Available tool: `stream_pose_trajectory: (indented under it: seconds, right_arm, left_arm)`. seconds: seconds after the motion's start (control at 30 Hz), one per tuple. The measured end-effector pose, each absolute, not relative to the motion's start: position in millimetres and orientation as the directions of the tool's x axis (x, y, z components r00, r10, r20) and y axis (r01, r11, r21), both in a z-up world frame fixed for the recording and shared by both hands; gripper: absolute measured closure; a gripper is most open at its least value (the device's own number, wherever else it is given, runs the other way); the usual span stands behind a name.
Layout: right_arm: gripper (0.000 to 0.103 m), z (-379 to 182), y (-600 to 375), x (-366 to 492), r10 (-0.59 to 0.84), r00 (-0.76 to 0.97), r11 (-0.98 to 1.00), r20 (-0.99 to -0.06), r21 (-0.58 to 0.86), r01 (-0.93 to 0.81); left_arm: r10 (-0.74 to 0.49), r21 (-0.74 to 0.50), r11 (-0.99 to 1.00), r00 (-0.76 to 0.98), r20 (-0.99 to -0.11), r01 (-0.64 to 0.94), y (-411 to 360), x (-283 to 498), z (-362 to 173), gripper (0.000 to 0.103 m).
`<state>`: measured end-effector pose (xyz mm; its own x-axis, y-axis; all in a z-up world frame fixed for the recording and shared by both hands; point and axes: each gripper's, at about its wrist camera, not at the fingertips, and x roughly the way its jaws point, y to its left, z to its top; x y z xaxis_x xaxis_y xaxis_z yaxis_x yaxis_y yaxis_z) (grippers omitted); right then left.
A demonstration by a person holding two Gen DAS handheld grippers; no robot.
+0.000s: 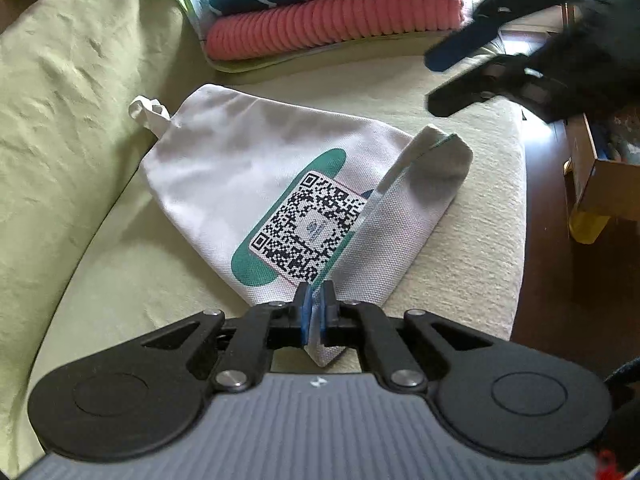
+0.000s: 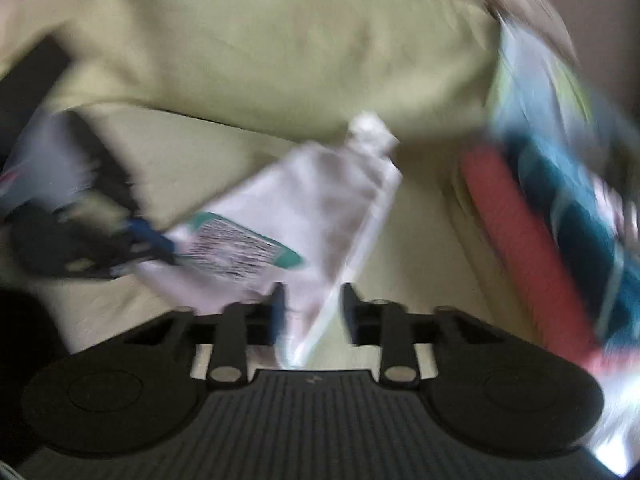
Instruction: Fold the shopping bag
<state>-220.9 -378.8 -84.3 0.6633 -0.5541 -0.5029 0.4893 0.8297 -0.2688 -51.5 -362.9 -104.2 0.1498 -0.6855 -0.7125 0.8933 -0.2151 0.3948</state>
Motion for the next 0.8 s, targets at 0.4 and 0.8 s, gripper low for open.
stream_pose_trajectory:
  seconds: [0.4, 0.8]
  right_arm:
    - [0.103, -140.4, -384.7, -182.3, -0.603, 0.589, 0.795, -0.538, -0.465, 0.389]
    - [0.103, -133.7, -414.6, -192.7, -0.499, 0.636, 0.860, -0.588, -0.247, 0.447]
  left_arm:
    - [-0.716, 0.415, -0.203, 0.154, -0.681, 0.887, -359.6, -50.2, -110.1, 0.103]
    - [-0.780, 0.529, -0.217, 0.181, -0.599, 0.820, -332.9, -65.3, -103.4, 0.082]
